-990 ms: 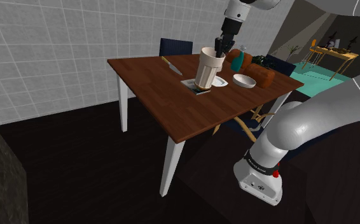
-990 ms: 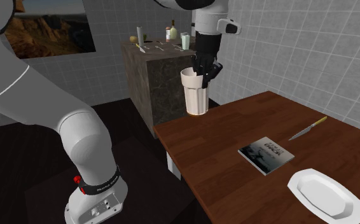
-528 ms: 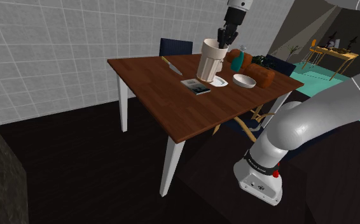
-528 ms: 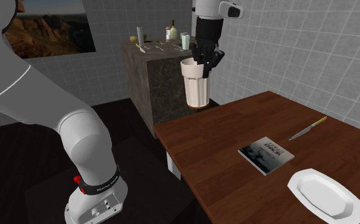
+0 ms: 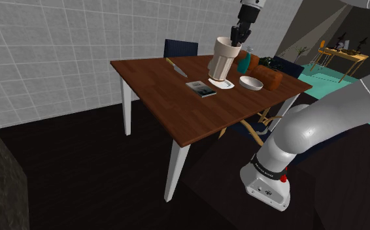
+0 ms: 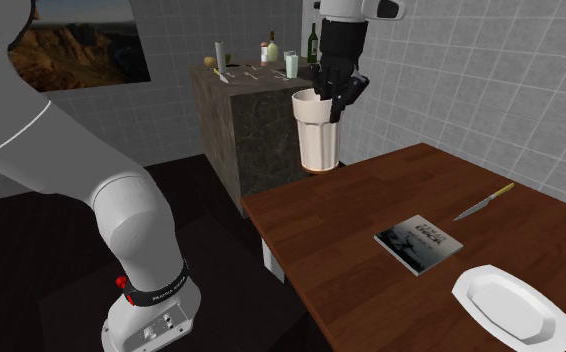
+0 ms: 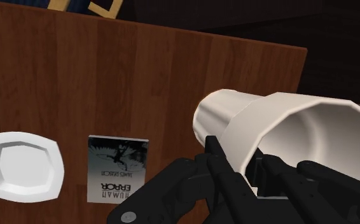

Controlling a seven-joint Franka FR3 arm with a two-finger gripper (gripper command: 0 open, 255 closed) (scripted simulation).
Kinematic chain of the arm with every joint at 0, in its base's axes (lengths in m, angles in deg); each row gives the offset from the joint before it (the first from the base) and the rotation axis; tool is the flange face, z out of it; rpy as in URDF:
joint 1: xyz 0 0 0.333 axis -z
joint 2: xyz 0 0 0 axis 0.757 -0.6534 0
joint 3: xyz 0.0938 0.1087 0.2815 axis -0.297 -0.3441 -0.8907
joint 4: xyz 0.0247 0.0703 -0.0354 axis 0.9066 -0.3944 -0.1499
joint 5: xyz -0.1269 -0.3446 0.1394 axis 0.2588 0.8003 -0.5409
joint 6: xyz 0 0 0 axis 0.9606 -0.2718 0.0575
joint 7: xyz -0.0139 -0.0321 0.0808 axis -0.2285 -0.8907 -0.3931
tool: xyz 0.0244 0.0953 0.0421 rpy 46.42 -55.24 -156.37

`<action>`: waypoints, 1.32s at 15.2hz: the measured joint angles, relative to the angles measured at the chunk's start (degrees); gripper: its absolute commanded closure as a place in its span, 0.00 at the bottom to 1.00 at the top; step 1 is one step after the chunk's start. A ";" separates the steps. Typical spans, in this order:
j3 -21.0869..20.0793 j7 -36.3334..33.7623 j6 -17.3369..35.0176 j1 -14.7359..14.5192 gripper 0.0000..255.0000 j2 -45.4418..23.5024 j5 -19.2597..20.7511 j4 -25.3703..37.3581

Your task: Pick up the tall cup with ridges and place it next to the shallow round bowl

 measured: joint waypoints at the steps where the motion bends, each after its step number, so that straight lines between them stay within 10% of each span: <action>1: 0.87 1.13 0.06 0.37 1.00 0.05 0.40 -0.09; 20: 24.87 31.31 5.85 5.87 1.00 -16.60 0.53 10.09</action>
